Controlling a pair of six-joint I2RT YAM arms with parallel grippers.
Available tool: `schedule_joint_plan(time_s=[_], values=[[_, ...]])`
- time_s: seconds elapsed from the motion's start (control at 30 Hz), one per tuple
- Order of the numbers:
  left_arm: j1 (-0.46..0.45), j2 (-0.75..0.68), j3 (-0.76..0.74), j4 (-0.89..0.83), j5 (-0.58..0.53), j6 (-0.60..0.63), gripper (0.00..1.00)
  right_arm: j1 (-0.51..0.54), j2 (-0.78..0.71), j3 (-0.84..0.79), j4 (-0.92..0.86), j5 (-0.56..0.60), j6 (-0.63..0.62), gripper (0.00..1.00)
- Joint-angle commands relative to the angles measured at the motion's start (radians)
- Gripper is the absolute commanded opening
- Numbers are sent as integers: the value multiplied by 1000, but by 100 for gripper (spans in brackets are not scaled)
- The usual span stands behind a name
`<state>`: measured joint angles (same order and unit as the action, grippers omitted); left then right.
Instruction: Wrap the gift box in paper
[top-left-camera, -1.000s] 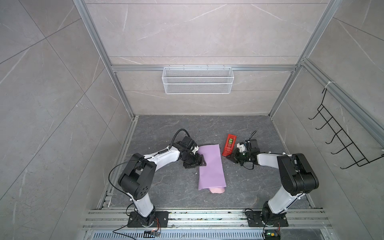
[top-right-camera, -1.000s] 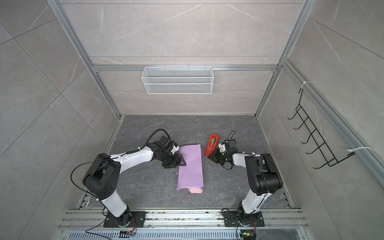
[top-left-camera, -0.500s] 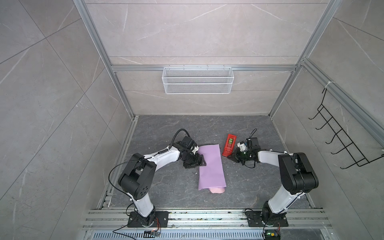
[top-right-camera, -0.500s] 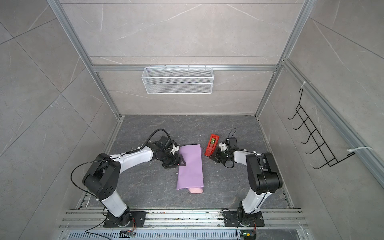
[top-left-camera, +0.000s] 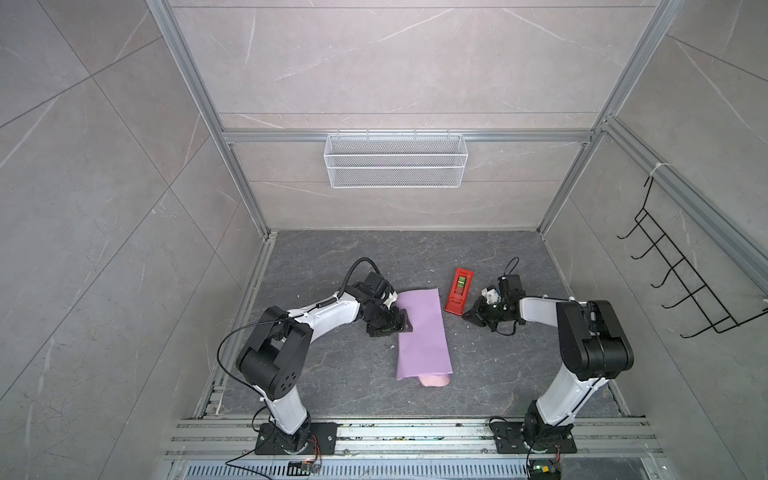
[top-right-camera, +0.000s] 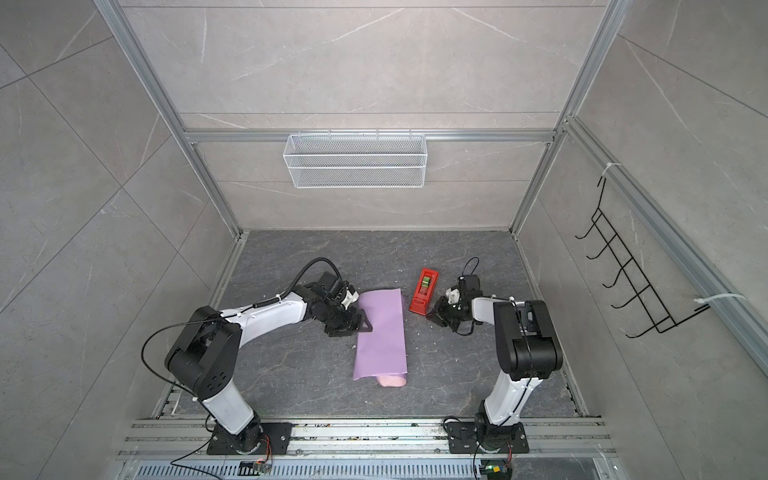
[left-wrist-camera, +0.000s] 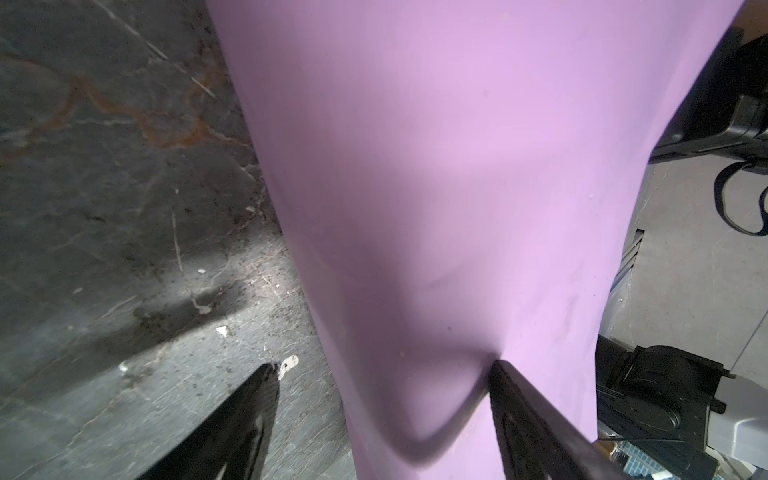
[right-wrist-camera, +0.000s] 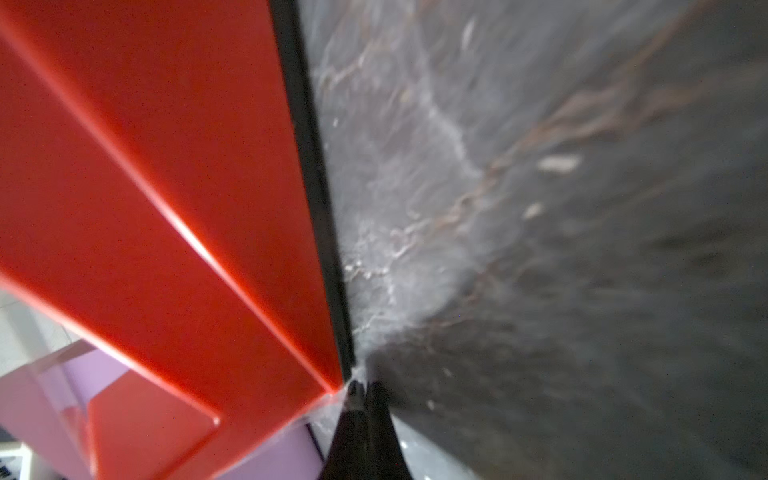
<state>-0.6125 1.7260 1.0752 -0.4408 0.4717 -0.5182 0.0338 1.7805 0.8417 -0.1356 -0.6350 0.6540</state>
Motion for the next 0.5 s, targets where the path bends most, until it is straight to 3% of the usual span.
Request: schedule_joint_plan(time_s=[0.0,0.13,0.27,0.47], values=[[-10,57,-21,-78,-96,27,81,-15,-22,-5,-14,27,-25,0],[-10,57,-20,-81,-95,29,81,-22,-158,-48,-10,-14,-21,0],[-9,61,-17,-81,-96,29,81,-10,-331,-148,103,-54,83,0],[-10,67,-14,-76,-91,29,81,153,-518,-255,295,111,285,0]])
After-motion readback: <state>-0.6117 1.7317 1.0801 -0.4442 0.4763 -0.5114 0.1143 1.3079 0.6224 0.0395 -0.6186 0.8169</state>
